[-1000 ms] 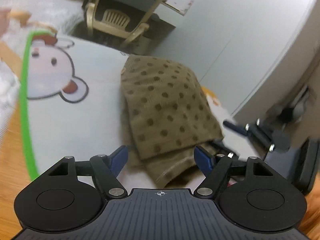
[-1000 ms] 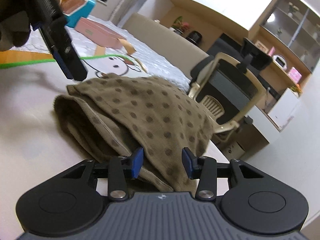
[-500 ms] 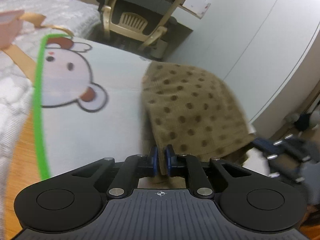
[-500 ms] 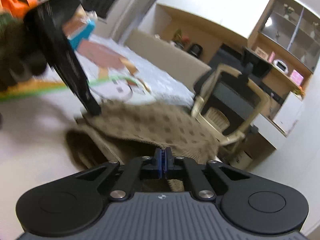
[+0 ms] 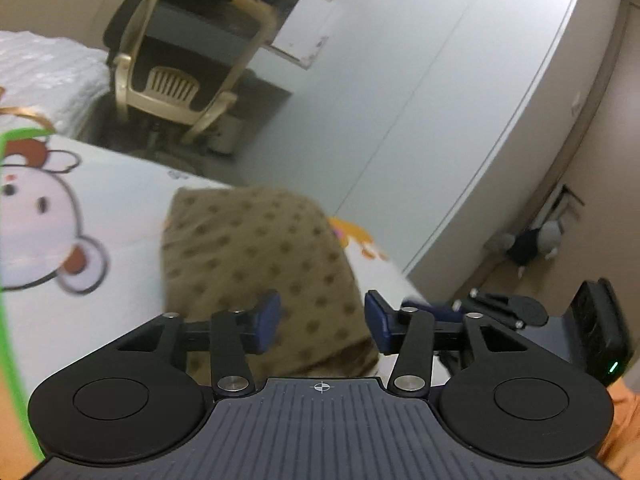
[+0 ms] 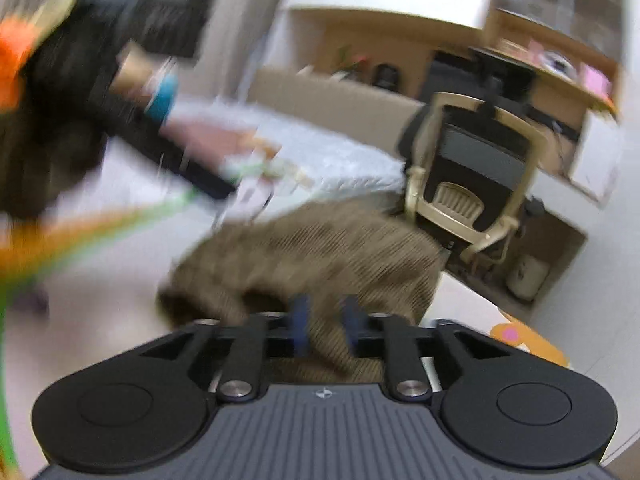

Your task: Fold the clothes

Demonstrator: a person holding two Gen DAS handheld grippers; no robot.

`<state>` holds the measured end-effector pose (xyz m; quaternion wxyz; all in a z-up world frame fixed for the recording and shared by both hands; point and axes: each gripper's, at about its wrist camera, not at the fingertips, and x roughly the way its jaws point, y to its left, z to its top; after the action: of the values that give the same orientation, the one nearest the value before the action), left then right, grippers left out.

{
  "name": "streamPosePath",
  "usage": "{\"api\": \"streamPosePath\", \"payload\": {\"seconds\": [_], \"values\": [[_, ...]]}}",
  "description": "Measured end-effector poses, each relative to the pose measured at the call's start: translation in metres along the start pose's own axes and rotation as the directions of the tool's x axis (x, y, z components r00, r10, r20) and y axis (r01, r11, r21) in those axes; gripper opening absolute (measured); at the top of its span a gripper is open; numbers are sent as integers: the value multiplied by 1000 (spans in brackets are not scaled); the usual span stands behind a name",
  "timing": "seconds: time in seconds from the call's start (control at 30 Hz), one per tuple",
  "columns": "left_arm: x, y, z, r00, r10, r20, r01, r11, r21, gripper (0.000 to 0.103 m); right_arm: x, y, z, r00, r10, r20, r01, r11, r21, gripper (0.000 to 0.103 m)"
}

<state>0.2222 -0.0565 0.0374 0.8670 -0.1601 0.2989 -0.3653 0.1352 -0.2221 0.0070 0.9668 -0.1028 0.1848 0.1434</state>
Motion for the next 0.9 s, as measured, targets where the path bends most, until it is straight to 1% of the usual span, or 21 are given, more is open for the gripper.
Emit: {"api": "streamPosePath", "payload": {"seconds": [0.07,0.1,0.13,0.17,0.2,0.27,0.3,0.33,0.4,0.43,0.5,0.57,0.6,0.63,0.73,0.8,0.83,0.9], "values": [[17,5,2,1000,-11,-4,11,1000,-23,55,12,-18,3,1000,-4,4,3,994,110,39],[28,10,1,1000,-12,-26,11,999,-42,56,19,-27,4,1000,-5,4,4,987,163,39],[38,16,-3,998,-5,-58,1,998,-60,56,29,-34,1,1000,7,-17,-3,979,204,39],[42,20,-8,997,12,-82,-17,998,-58,55,40,-37,-5,998,32,-56,-18,973,229,39],[47,24,-13,994,29,-106,-35,998,-56,54,51,-38,-12,992,57,-109,-30,972,234,39],[47,26,-21,989,52,-141,-57,998,-32,54,64,-32,-29,975,79,-208,-38,981,192,40],[43,25,-23,986,60,-154,-62,998,-12,54,62,-31,-35,975,77,-208,-41,984,172,42],[40,23,-25,984,67,-167,-67,998,8,54,57,-32,-37,974,76,-215,-42,986,159,48],[34,21,-30,977,89,-193,-82,996,41,55,46,-35,-37,970,75,-232,-41,988,146,53],[31,20,-32,973,102,-207,-93,994,55,58,42,-36,-36,968,73,-239,-40,989,143,55],[26,18,-37,964,127,-232,-111,990,82,58,36,-39,-25,973,59,-222,-34,993,116,55],[17,13,-33,971,103,-215,-88,993,80,61,30,-41,-12,984,49,-173,-31,994,105,55],[12,9,-28,978,91,-189,-76,993,85,63,32,-44,-4,988,44,-145,-29,994,104,55],[8,5,-23,984,80,-162,-66,994,90,67,34,-47,4,992,38,-118,-26,994,104,55],[8,-4,-4,995,71,-66,-63,991,120,76,64,-52,21,995,30,-95,-21,995,97,55],[15,-2,-4,993,90,-82,-79,989,126,80,85,-55,32,996,26,-82,-18,996,91,55],[19,0,-4,991,99,-90,-87,988,129,80,95,-58,27,994,-4,-111,12,997,80,55],[26,2,-4,988,117,-105,-102,985,136,79,114,-65,13,980,-77,-185,87,995,48,55]]}}
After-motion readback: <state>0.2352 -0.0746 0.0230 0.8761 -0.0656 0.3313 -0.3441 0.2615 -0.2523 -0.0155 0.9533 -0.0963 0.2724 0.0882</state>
